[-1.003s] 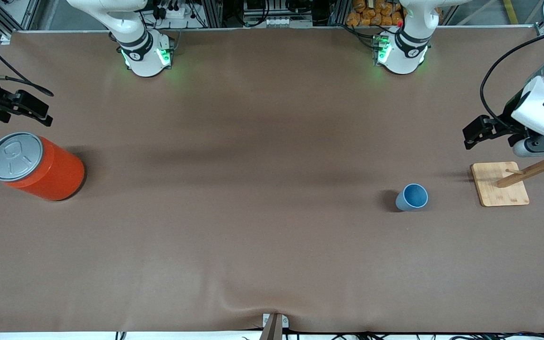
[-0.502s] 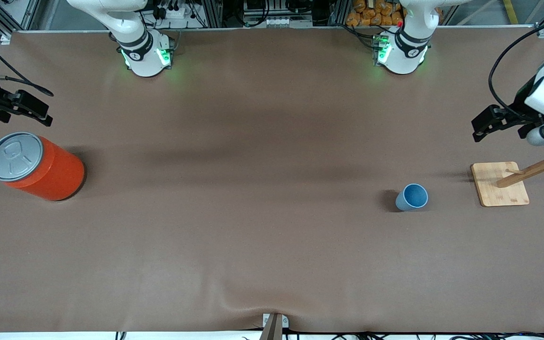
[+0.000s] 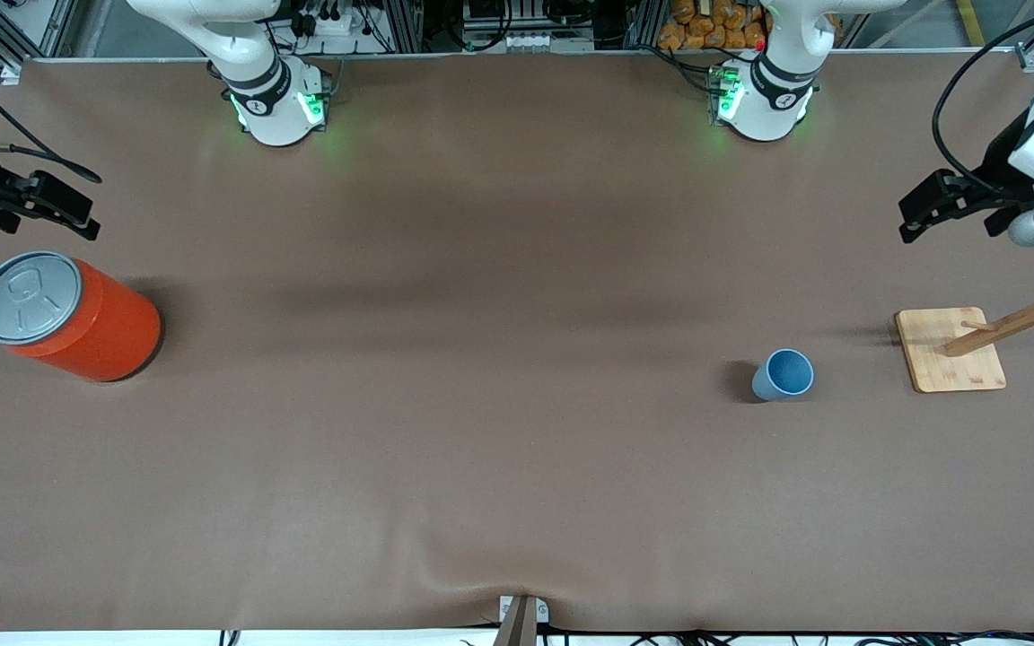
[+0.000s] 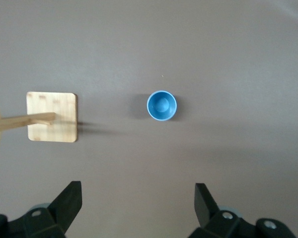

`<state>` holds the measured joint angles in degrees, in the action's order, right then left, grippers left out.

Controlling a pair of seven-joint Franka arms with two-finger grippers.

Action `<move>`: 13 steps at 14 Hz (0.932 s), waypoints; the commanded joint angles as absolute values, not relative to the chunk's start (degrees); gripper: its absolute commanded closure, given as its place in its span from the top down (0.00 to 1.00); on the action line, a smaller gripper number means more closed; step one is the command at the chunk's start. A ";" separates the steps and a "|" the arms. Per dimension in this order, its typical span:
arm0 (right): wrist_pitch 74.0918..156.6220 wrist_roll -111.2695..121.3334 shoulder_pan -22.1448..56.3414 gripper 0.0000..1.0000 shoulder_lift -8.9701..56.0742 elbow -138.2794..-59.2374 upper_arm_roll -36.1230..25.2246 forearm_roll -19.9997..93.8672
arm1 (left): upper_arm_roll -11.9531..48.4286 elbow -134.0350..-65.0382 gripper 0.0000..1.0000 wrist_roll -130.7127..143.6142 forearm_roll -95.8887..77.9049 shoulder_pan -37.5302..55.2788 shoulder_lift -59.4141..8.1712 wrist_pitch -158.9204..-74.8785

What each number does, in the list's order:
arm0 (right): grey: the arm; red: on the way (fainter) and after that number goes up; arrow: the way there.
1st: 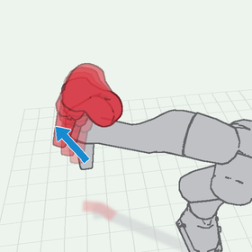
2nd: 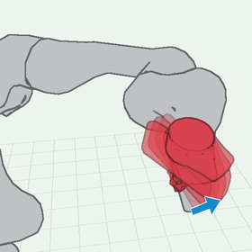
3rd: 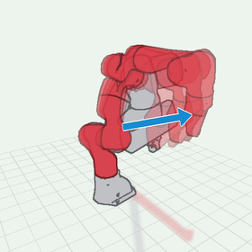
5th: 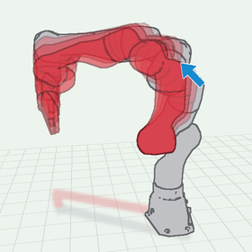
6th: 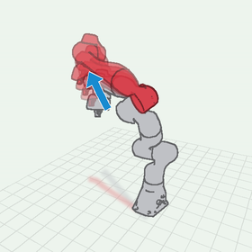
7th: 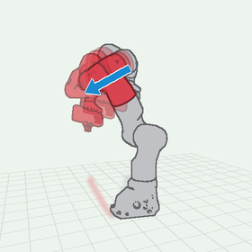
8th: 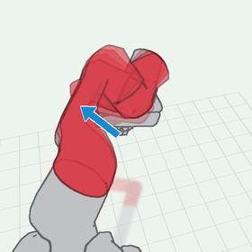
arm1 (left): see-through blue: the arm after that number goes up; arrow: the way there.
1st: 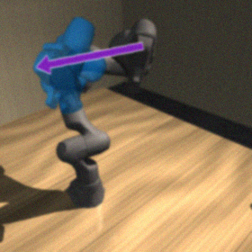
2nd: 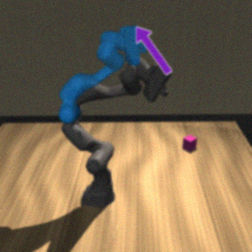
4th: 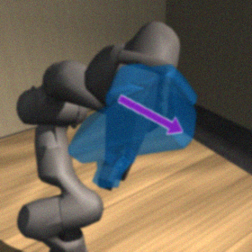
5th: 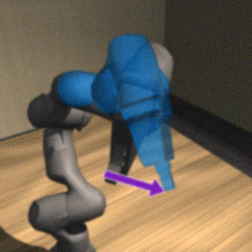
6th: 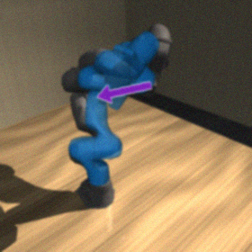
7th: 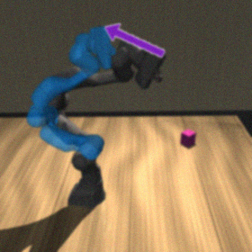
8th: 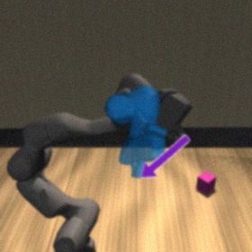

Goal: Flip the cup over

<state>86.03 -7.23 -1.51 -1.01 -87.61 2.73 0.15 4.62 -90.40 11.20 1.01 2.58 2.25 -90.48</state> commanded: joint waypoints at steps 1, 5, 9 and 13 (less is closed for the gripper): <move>85.52 -6.33 -2.29 1.00 -1.76 -87.80 3.08 0.79 | 3.08 -93.86 1.00 10.64 -0.17 3.25 5.53 -90.35; 85.52 -6.33 -2.29 1.00 -1.76 -87.80 3.08 0.79 | 2.64 -95.10 1.00 2.31 0.00 3.08 6.94 -90.35; 85.52 -6.33 -2.29 1.00 -1.76 -87.80 3.08 0.79 | 2.64 -94.31 1.00 4.12 -0.09 2.73 6.50 -90.18; 85.61 -6.33 -2.29 1.00 -1.76 -87.80 3.08 0.79 | 2.37 -93.78 1.00 4.92 -0.09 2.64 6.42 -89.21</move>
